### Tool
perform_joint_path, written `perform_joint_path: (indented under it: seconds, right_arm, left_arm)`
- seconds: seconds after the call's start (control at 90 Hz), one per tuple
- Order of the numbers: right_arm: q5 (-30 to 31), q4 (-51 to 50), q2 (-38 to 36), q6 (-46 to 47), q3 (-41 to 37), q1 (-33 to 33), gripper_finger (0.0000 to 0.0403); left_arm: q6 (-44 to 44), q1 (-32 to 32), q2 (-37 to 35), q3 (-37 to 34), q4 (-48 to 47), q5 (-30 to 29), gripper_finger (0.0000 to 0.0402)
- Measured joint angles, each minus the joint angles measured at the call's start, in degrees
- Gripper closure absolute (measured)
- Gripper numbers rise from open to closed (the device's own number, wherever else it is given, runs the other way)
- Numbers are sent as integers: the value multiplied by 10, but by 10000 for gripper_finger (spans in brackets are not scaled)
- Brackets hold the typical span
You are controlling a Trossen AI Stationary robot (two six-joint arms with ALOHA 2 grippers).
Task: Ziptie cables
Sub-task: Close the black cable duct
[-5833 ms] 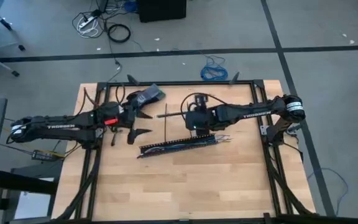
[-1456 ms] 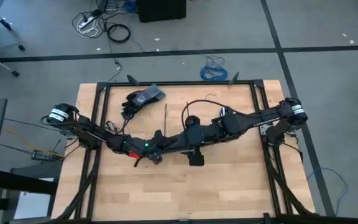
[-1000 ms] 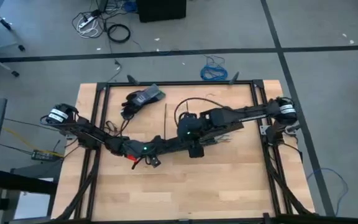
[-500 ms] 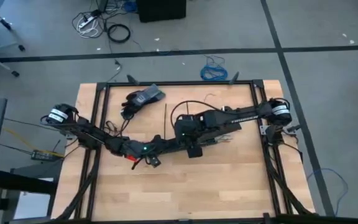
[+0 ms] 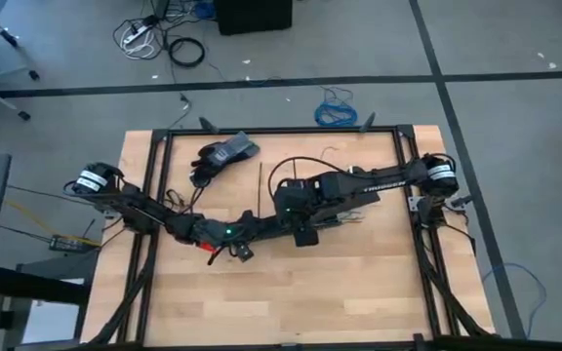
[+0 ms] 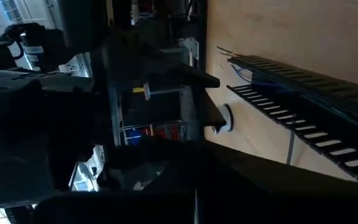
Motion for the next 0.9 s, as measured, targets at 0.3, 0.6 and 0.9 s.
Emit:
perform_joint_path:
  seconds: [0.3, 0.6, 0.9]
  right_arm:
    - [0, 0, 0, 0, 0, 0, 95]
    - [0, 0, 0, -1, 0, 0, 99]
    - [-1, -1, 0, -4, 0, 0, 153]
  left_arm:
    - [0, 0, 0, 0, 0, 0, 401]
    - [0, 0, 0, 0, 0, 0, 401]
    - [0, 0, 0, 0, 0, -1, 401]
